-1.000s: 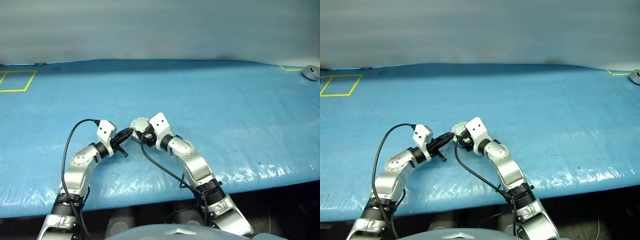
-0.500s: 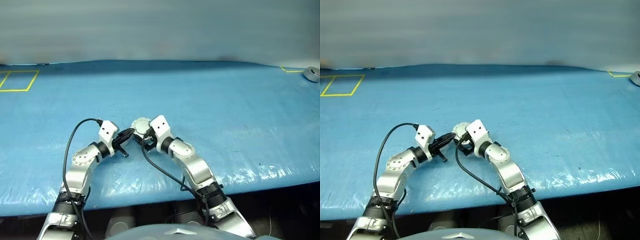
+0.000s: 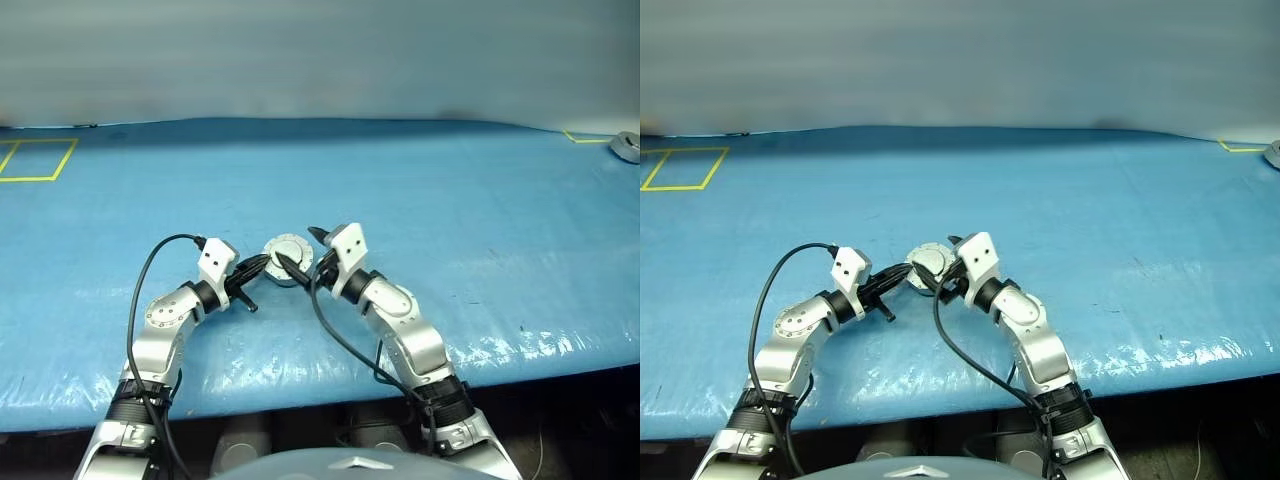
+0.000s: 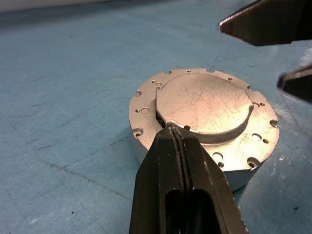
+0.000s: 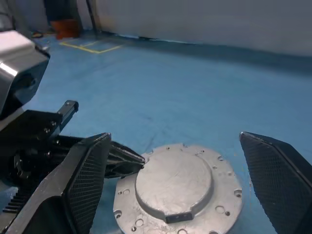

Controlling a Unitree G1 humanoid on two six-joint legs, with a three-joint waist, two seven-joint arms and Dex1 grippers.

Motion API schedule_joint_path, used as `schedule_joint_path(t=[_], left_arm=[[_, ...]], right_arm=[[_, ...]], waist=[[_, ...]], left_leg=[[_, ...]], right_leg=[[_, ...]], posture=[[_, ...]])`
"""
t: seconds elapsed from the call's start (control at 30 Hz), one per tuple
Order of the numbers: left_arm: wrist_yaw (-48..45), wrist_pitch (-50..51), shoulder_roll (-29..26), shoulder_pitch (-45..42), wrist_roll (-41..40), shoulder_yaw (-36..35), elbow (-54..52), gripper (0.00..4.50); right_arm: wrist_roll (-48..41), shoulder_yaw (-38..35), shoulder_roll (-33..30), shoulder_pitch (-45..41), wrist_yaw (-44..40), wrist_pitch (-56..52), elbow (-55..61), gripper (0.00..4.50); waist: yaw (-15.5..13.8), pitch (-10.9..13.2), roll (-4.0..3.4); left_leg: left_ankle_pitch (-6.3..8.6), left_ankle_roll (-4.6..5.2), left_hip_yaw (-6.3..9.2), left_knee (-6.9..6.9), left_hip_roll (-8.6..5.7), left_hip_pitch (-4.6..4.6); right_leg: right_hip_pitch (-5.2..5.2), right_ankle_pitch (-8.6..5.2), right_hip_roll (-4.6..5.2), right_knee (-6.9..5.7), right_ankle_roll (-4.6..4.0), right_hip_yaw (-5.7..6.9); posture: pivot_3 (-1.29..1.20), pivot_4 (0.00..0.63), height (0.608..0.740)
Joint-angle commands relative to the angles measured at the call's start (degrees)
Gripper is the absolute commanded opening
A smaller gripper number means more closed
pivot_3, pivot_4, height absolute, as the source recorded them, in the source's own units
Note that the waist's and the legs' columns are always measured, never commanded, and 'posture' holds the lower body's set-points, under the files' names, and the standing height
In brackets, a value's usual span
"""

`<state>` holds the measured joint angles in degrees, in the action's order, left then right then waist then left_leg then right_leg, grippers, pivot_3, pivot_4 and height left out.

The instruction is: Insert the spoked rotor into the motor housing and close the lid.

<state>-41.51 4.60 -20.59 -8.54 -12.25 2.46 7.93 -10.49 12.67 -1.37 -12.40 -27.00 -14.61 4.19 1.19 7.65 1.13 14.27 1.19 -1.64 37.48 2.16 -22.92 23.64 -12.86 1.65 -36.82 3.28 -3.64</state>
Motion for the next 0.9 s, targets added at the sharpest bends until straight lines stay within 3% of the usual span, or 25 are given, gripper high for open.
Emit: schedule_joint_path(t=[0.03,0.23,0.47,0.67,0.9], left_arm=[[-0.82,0.87,-0.46,0.23,1.36,1.75,1.36,0.0],[-1.05,1.0,-0.51,0.39,1.15,1.75,1.12,0.0],[-1.54,0.88,-1.27,0.03,1.19,1.32,1.63,0.0],[-1.76,0.78,-1.32,-0.36,1.32,1.27,1.7,0.0],[-1.47,0.91,-1.55,-0.46,1.68,1.04,1.67,0.0]], right_arm=[[-10.99,-6.01,0.5,2.1,-1.92,-6.8,4.73,4.45],[-28.82,-18.09,1.44,4.08,2.31,-26.96,0.91,4.45],[-26.66,-16.57,1.0,6.14,2.55,-28.51,-4.54,4.45],[-24.7,-11.85,2.2,4.85,0.6,-28.63,-6.65,4.45],[-25.14,-11.19,4.32,1.75,-0.33,-27.92,-7.66,4.45]], waist=[[-0.09,0.0,0.01],[-0.04,0.02,-0.03],[0.21,0.03,-0.06],[0.69,0.0,-0.01],[0.91,0.01,-0.02]], left_leg=[[0.0,0.0,0.01,0.0,0.0,-0.01],[0.01,0.01,-0.02,-0.02,0.05,0.0],[0.01,0.02,-0.04,-0.11,0.03,0.02],[0.01,0.02,-0.06,-0.11,0.09,0.2],[0.01,0.01,-0.09,-0.11,0.12,0.17]], right_leg=[[0.0,0.0,0.0,0.0,0.0,0.0],[0.02,0.12,0.03,0.0,-0.21,0.0],[0.04,0.06,0.02,0.03,-0.16,-0.01],[-0.06,-0.05,-0.02,0.02,0.04,0.0],[-0.02,-0.05,-0.03,0.01,0.03,-0.01]], posture=[[0.0,0.15,0.74],[0.0,0.15,0.74],[0.0,0.15,0.74],[0.0,0.15,0.74],[0.0,0.15,0.74]])
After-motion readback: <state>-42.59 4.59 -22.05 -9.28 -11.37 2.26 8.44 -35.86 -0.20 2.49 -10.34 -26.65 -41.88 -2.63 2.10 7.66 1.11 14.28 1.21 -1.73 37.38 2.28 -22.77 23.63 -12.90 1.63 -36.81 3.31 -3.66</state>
